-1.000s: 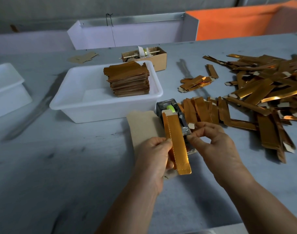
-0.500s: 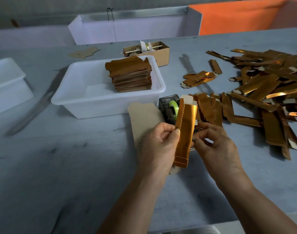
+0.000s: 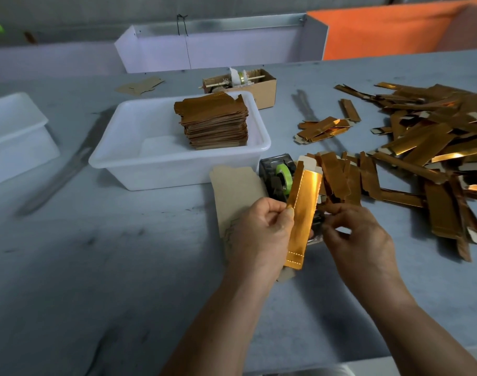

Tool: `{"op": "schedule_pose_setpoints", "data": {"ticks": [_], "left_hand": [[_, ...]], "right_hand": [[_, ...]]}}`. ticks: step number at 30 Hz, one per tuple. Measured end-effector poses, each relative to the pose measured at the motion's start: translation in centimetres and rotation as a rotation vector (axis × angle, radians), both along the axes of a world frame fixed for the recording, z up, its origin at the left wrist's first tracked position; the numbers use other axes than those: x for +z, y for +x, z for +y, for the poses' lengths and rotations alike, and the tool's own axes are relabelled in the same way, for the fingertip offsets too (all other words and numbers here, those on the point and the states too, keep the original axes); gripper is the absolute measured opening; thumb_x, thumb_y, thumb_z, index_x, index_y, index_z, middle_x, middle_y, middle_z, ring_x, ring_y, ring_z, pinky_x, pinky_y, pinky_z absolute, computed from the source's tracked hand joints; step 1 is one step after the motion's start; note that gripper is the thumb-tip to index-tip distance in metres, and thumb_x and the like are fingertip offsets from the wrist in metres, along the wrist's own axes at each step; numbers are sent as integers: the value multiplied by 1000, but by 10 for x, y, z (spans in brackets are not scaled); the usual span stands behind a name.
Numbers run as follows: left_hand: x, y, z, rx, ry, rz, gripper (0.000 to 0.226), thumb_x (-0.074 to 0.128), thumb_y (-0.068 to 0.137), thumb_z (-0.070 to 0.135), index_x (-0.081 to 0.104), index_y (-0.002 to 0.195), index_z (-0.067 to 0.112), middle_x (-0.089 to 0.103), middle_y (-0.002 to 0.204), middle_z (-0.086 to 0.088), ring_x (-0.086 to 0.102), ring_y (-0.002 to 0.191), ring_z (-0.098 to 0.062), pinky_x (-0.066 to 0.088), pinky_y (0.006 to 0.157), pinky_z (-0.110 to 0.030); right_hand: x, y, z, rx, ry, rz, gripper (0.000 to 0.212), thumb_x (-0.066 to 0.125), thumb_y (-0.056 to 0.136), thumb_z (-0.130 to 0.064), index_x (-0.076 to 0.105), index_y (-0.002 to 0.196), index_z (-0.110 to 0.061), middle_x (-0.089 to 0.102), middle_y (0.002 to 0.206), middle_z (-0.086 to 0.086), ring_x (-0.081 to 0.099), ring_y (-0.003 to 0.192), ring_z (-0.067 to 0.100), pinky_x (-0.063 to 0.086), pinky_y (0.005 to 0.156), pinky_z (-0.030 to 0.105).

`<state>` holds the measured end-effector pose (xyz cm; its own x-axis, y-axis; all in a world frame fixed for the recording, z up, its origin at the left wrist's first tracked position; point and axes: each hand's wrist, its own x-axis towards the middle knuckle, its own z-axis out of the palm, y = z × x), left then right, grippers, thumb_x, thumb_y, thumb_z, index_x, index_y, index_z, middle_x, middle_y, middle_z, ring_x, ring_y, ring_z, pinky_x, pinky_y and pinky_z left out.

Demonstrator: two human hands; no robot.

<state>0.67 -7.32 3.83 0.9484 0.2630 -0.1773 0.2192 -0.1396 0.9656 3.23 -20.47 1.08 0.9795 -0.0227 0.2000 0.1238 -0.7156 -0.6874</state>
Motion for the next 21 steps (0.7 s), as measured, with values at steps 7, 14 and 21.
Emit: {"op": "schedule_pose_setpoints", "data": {"ticks": [7,14,21], "left_hand": [[5,-4,3,0,-133,55,13,58,94,23,64,104,17,72,102,-4,71,84,-20,58,69,-31],[15,-9,6,-9,-353,51,9,64,89,9,68,94,2,74,89,-13,74,76,-19,60,69,-27],[18,-15,7,-36,-389,51,5,64,88,5,69,88,6,74,89,-12,74,78,-21,60,70,-29]], "right_hand": [[35,-20,-14,72,595,272,6,57,84,-21,63,83,-21,65,80,-4,62,76,9,49,71,26],[70,-23,-7,402,459,246,19,55,69,-32,71,77,-28,69,80,-10,61,74,1,47,60,8],[67,-14,-1,437,239,148,24,58,84,-16,66,90,-37,66,83,-19,58,81,-9,44,65,3]]}}
